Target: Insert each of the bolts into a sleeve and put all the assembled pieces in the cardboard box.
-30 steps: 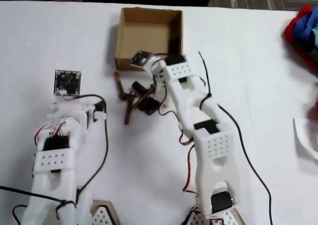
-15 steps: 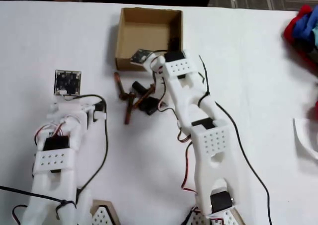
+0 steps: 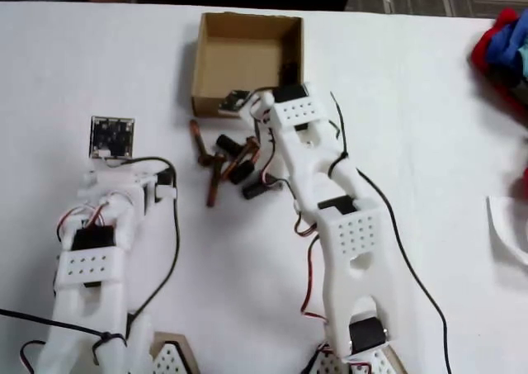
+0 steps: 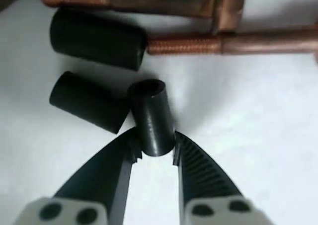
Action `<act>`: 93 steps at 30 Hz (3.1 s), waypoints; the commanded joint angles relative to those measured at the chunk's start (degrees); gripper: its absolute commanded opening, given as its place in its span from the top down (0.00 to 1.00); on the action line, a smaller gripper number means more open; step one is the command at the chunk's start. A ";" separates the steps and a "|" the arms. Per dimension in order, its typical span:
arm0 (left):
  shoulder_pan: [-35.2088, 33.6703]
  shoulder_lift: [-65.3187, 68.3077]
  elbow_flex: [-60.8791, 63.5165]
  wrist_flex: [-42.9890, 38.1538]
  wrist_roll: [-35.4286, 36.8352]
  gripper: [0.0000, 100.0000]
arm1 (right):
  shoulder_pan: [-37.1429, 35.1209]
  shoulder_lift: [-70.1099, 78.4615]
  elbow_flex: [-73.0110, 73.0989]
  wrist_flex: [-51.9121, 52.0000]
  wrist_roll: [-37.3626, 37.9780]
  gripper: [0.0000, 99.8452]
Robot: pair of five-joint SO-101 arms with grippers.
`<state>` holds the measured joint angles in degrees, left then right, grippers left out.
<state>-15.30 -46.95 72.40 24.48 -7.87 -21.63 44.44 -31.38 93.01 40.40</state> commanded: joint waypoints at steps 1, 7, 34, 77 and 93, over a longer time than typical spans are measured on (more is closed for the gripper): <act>-0.09 -1.67 -0.13 -1.05 -0.26 0.67 | 0.31 -7.34 -0.79 3.74 0.00 0.98; -0.09 -1.67 -0.13 -1.05 -0.26 0.67 | 0.40 -10.33 -0.09 6.55 -0.09 0.98; -0.09 -1.67 -0.13 -1.05 -0.26 0.67 | -3.03 -2.33 0.70 2.42 0.53 0.81; -0.09 -1.67 -0.13 -1.05 -0.35 0.67 | 3.74 -2.24 3.78 0.13 3.34 0.97; -0.09 -1.67 -0.13 -1.05 -0.35 0.67 | 3.82 1.54 3.34 -0.22 3.60 0.89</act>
<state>-15.21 -46.95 72.40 24.48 -7.87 -18.64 44.44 -27.52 93.10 43.82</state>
